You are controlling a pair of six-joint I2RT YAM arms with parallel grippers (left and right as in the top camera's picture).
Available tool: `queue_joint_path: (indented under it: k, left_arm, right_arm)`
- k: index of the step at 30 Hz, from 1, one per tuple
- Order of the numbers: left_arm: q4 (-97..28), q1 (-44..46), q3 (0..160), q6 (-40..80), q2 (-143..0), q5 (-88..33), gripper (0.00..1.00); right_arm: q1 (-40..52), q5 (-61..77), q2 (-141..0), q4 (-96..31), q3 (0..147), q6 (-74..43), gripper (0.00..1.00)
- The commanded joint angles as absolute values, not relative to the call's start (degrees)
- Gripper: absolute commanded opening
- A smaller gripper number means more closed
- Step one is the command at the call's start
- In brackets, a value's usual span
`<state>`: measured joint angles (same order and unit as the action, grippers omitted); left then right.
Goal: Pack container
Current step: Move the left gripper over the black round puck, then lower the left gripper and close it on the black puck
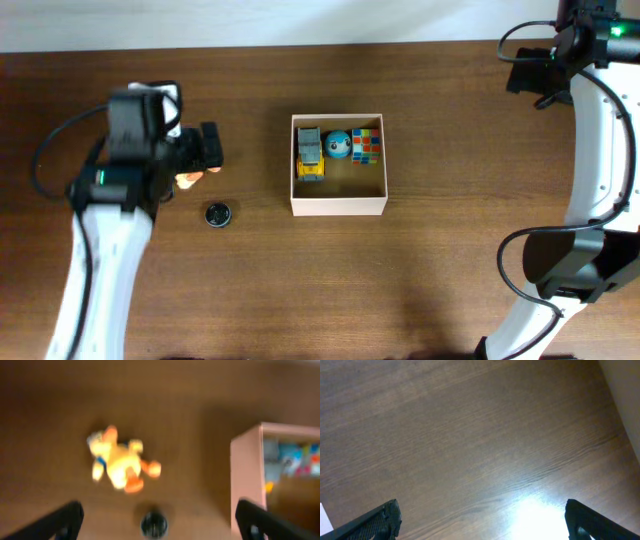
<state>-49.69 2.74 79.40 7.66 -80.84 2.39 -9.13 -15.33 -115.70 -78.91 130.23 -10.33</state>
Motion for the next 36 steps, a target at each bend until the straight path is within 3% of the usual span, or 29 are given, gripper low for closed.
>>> queue_joint_path:
  k: [1,12,21,36]
  left_arm:
    - [-53.91,2.46,83.74,7.22,-87.5,0.4,0.99]
    - [-62.0,2.46,83.74,7.18,-95.53,-9.87,0.99]
    - [-67.37,2.46,83.5,7.44,-97.14,-8.95,0.99]
    - [-69.04,2.46,83.4,19.7,-111.13,-4.67,0.99]
  right_arm:
    - [-9.02,-15.22,-115.66,-78.87,130.28,-10.33,0.99]
    - [-9.02,-15.22,-115.66,-78.89,130.28,-10.33,0.99]
    - [-9.02,-15.22,-115.66,-78.89,130.3,-10.33,0.99]
    - [-9.02,-15.22,-115.66,-78.89,130.28,-10.33,0.99]
